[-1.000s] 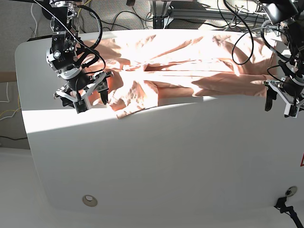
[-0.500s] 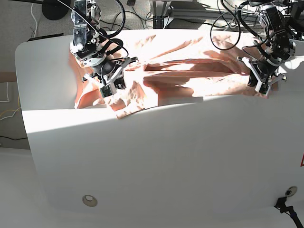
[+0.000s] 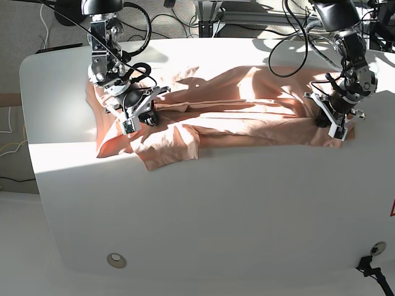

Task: Fold the T-shirt properly
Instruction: 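Release the hem and press the folded shirt flat with both grippers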

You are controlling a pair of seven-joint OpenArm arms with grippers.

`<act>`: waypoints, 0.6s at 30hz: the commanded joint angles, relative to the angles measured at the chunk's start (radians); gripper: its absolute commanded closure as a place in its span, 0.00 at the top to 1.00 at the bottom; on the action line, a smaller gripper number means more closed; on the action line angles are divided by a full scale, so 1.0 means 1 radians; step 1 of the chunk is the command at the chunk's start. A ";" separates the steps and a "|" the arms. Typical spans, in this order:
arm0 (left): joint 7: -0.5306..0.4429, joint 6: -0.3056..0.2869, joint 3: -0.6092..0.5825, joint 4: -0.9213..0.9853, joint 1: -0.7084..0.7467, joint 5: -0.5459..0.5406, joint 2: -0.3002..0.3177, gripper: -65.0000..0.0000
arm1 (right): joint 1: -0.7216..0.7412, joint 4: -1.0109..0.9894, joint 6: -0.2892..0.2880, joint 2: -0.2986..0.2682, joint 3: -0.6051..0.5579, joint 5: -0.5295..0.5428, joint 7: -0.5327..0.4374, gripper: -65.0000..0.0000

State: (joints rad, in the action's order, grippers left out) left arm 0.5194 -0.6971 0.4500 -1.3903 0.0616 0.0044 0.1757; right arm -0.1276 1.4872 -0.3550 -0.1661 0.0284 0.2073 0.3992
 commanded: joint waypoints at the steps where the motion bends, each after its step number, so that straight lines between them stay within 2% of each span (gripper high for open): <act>1: 0.060 -0.001 -0.003 0.041 -0.026 0.047 0.005 0.00 | 0.026 -0.064 0.032 -0.034 0.005 -0.050 0.057 0.00; 5: 0.060 -0.001 -0.003 0.075 -0.084 0.047 0.005 0.00 | 0.087 -0.113 0.032 -0.042 0.005 -0.050 0.057 0.00; 8: 0.069 -0.001 -0.001 -0.017 -0.085 0.039 0.003 0.00 | 0.092 -0.109 0.032 -0.042 0.005 -0.050 0.057 0.00; 11: 0.147 -0.001 0.040 -0.137 -0.084 0.003 0.006 0.00 | 0.092 -0.109 0.032 -0.037 0.005 -0.050 0.057 0.00; 12: 0.184 -0.001 0.079 -0.160 -0.084 -0.020 0.006 0.11 | 0.092 -0.109 0.032 -0.036 0.005 -0.050 0.057 0.00; 14: 0.247 -0.001 0.155 -0.185 -0.084 -0.067 0.006 0.40 | 0.092 -0.109 0.032 -0.034 0.003 -0.050 0.057 0.00; 15: 0.269 -0.001 0.188 -0.185 -0.084 -0.090 0.008 0.52 | 0.092 -0.109 0.032 -0.034 0.003 -0.050 0.057 0.00; 17: 0.301 -0.001 0.241 -0.180 -0.084 -0.134 0.026 0.66 | 0.092 -0.109 0.032 -0.034 0.003 -0.050 0.057 0.00; 18: 0.310 -0.001 0.257 -0.174 -0.078 -0.152 0.038 0.68 | 0.092 -0.109 0.032 -0.034 0.003 -0.050 0.057 0.00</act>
State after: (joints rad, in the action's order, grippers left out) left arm 0.8486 -0.6971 0.6930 -1.5539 0.0044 -0.1078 0.1814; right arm -0.0341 1.3808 -0.3412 -0.1909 0.0288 0.1951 0.3935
